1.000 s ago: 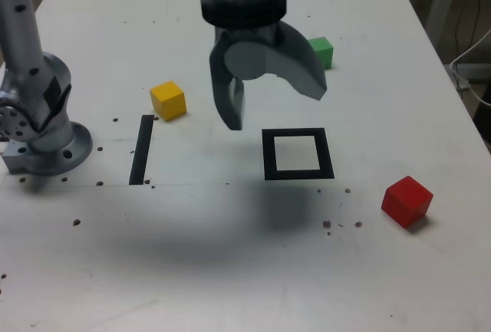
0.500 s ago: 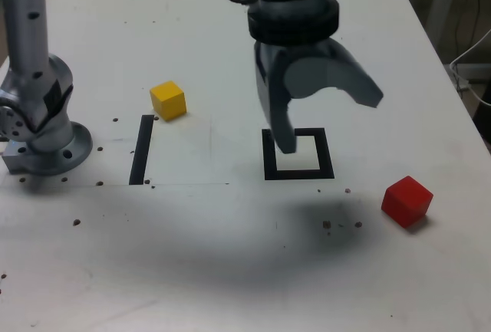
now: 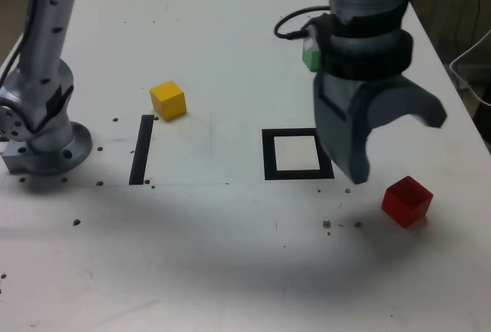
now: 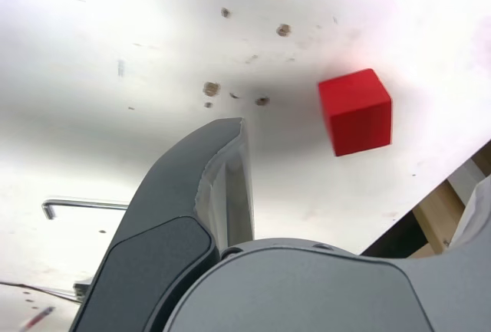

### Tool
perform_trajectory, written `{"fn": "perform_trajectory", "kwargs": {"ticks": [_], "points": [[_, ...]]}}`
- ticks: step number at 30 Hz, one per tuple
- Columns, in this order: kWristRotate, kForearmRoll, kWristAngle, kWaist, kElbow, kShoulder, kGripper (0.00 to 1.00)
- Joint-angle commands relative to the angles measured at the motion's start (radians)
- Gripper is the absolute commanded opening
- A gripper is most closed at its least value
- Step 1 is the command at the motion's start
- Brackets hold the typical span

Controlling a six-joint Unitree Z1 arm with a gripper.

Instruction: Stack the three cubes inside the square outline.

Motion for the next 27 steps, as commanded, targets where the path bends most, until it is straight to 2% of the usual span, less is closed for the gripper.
{"fn": "perform_trajectory", "kwargs": {"ticks": [1, 5, 9, 15, 27], "points": [[-0.005, 0.014, 0.014, -0.001, -0.032, 0.02, 0.99], [-0.018, 0.053, 0.057, -0.001, -0.088, 0.051, 0.99], [-0.031, 0.093, 0.079, -0.001, -0.148, 0.089, 0.99], [-0.046, 0.158, 0.087, -0.001, -0.239, 0.16, 0.99], [-0.105, 0.283, 0.068, -0.001, -0.36, 0.24, 0.98]]}}
